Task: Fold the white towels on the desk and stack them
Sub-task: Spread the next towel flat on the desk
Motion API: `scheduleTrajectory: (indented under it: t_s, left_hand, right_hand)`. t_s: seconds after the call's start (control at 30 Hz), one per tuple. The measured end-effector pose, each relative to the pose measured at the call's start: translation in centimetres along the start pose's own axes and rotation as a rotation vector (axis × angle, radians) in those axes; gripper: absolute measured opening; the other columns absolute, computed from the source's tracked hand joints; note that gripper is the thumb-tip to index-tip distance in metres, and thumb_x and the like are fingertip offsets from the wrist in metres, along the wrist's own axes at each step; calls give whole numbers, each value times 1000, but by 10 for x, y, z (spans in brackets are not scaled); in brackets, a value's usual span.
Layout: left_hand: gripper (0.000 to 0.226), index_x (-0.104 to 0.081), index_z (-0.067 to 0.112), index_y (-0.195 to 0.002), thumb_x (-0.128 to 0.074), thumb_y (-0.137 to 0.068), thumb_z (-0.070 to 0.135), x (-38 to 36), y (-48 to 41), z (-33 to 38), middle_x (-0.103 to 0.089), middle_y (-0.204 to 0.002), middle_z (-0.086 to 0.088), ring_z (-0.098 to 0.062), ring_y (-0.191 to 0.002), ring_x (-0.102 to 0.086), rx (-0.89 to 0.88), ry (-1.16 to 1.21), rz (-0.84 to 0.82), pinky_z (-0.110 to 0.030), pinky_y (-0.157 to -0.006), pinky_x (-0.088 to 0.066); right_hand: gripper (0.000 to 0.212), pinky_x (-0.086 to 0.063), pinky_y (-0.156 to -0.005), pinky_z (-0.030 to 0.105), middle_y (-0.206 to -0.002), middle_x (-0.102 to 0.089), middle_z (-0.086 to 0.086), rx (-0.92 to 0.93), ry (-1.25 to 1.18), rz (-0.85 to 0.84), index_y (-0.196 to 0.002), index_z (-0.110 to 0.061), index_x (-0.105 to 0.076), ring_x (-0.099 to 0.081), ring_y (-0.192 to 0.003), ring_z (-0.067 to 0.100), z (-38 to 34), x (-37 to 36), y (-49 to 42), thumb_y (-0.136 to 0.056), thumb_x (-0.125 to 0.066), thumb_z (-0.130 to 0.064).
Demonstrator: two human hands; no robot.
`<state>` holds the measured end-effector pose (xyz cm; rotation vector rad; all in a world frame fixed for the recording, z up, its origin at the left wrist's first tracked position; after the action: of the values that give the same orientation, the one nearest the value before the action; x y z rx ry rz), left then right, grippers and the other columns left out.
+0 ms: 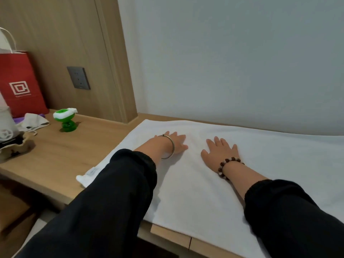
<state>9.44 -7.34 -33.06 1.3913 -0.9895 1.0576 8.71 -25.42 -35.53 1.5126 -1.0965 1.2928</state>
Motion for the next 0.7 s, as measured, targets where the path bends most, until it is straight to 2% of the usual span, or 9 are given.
scheduleTrajectory:
  t_s: [0.1,0.2,0.33,0.43,0.5,0.6,0.7]
  left_hand:
    - [60,-19,34,-147,-35,-93,54,-8,47,-18,-20,-154,-1,-31,-143,-14,-13,-20,-61,-52,-109,-20]
    - [57,-18,33,-146,-32,-94,51,-26,93,-38,-21,-153,-1,-32,-141,-17,21,-19,-39,-58,-108,-19]
    - [55,-13,32,-147,-28,-96,42,-50,138,-65,-9,-156,2,-28,-143,-4,58,-52,31,-64,-107,-6]
    - [55,-4,35,-149,-21,-98,43,-69,164,-97,5,-159,5,-24,-145,6,132,-50,97,-61,-111,-3]
    - [53,-2,37,-149,-11,-98,48,-78,180,-121,5,-159,7,-21,-146,3,241,36,174,-56,-115,-2]
    - [51,-13,37,-148,-13,-98,46,-84,198,-142,-6,-159,5,-23,-145,-3,393,152,248,-54,-114,-8]
    - [47,-34,25,-140,-30,-97,41,-78,203,-151,-38,-144,-6,-28,-132,-31,466,266,304,-47,-105,-33]
  right_hand:
    - [58,3,-115,54,-160,9,2,-58,62,-32,-152,-25,-4,8,-146,22,-8,7,11,-98,-14,-40]
    - [57,4,-113,56,-159,14,4,-42,76,-48,-152,-23,-3,11,-146,24,-38,6,36,-99,-14,-37]
    - [60,4,-114,55,-159,13,2,142,29,-94,-152,-26,1,11,-146,24,-77,-14,82,-97,-10,-48]
    - [59,3,-115,52,-160,10,1,165,30,-33,-152,-29,0,8,-146,22,-76,-15,97,-97,-7,-49]
    - [58,2,-116,52,-159,11,2,141,45,-55,-152,-28,1,8,-146,23,-76,-11,100,-98,-7,-48]
    - [58,5,-115,55,-159,15,4,73,106,-74,-152,-26,5,11,-146,26,-85,-4,100,-99,-6,-46]
    - [60,4,-114,55,-159,13,4,140,134,-3,-152,-23,4,10,-146,26,-101,-6,107,-98,-8,-47]
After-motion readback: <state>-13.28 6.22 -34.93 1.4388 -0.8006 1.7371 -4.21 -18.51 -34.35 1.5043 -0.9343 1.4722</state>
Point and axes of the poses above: each hand's wrist, its own y-axis away from the middle knuckle, its own x-axis out of the back of the hand, z = x × y, the point moved 1 cm from there along -y, towards the middle knuckle
